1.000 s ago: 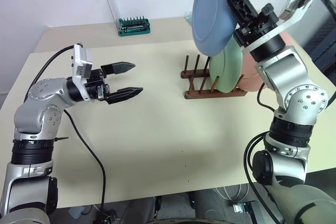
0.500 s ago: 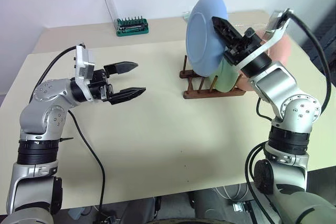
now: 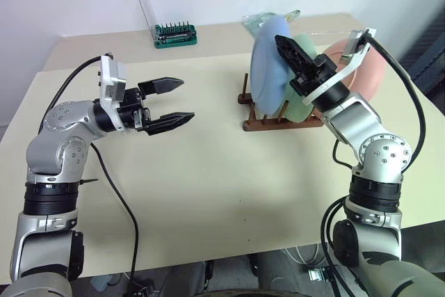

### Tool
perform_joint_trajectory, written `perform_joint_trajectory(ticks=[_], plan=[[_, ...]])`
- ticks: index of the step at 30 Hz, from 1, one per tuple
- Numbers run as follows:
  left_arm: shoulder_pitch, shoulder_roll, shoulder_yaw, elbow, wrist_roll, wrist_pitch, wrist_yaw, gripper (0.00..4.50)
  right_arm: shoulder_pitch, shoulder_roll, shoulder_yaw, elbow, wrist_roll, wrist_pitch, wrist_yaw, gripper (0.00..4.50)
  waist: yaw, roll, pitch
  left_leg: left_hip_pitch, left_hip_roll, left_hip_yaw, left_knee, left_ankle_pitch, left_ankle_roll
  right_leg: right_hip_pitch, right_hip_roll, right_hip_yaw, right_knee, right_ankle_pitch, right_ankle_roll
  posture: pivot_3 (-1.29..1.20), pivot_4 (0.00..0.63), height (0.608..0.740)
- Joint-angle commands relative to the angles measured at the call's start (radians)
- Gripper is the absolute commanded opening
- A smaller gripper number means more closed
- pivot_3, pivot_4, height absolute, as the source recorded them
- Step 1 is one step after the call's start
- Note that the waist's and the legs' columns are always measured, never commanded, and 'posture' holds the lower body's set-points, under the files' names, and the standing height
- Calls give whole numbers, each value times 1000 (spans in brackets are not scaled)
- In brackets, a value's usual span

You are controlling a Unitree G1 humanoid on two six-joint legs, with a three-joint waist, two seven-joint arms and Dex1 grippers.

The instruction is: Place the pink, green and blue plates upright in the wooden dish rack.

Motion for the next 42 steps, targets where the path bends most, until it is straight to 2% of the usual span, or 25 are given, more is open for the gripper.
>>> perform_joint_trajectory(ticks=[1, 4, 11, 16, 24, 26, 27, 29, 31, 34, 37, 42], plan=[[-16, 1, 13, -20, -1, -10, 5, 4500, -19, -3, -9, -25, -14, -16, 25, 2963, 0, 0, 0, 0, 0, 0, 0, 0, 0, 0, 0, 0, 0, 0, 0, 0, 150, 740], [-19, 2, 14, -18, -4, -5, 6, 4500, -30, -13, -1, -32, -46, -17, 38, 4487, 0, 0, 0, 0, 0, 0, 0, 0, 0, 0, 0, 0, 0, 0, 0, 0, 150, 740], [-21, 3, 12, -14, -8, 5, 4, 4500, -71, -3, -1, -79, -112, -77, 98, 4487, 0, 0, 0, 0, 0, 0, 0, 0, 0, 0, 0, 0, 0, 0, 0, 0, 150, 740], [-26, 1, 13, -10, -14, 6, -2, 4500, -125, -15, -41, -123, -93, -140, 166, 4487, 0, 0, 0, 0, 0, 0, 0, 0, 0, 0, 0, 0, 0, 0, 0, 0, 150, 740], [-37, -12, 9, -13, -19, 13, 0, 4500, -151, -249, -131, 70, -388, -321, 250, 4487, 3, 0, 0, 0, 0, 0, 1, 0, 1, 2, 0, -1, -2, 0, 1, 0, 150, 740], [-40, -18, 5, -13, -18, 15, -2, 4500, -171, -303, -234, 185, -413, -377, 208, 3959, 2, 0, 0, 0, 0, 0, 1, 0, 1, 2, 0, -1, -2, 0, 1, 0, 150, 740], [-43, -22, 3, -12, -18, 18, -5, 4500, -149, -358, -239, 221, -490, -419, 220, 3637, 3, 0, 0, 0, 0, 0, 1, 0, 1, 2, 0, -1, -2, 0, 1, 0, 150, 740], [-52, -30, -3, -8, -14, 17, -8, 4500, -87, -449, -217, 292, -652, -474, 205, 2637, 9, 0, 0, 0, 0, 1, 1, -1, 1, 2, 0, -1, -2, 0, 1, 0, 150, 740], [-63, -37, -8, -3, -13, 20, -12, 4500, -36, -480, -232, 374, -737, -495, 133, 1599, 6, 0, 0, 0, 0, 1, 1, -1, 1, 2, 0, -1, -3, 0, 1, 0, 150, 740], [-79, -47, -16, 16, -5, 16, -18, 4500, 53, -514, -185, 421, -887, -537, 103, 41, 0, 1, 0, 1, 0, 3, 1, -1, 1, 3, 0, 0, -2, 0, 1, 0, 150, 740], [-88, -51, -25, 28, -1, 12, -25, 4500, 98, -490, -162, 415, -912, -486, 98, 9, -5, 5, 0, 3, 0, 7, 1, -1, 1, 3, 0, 4, -1, 1, 1, 0, 150, 740], [-107, -54, -32, 50, 5, 6, -40, 4500, 107, -417, -146, 323, -837, -412, 176, 9, -4, 5, 0, 3, 2, 9, 1, -1, 2, 2, 1, 6, -1, 2, 1, 0, 150, 740]])
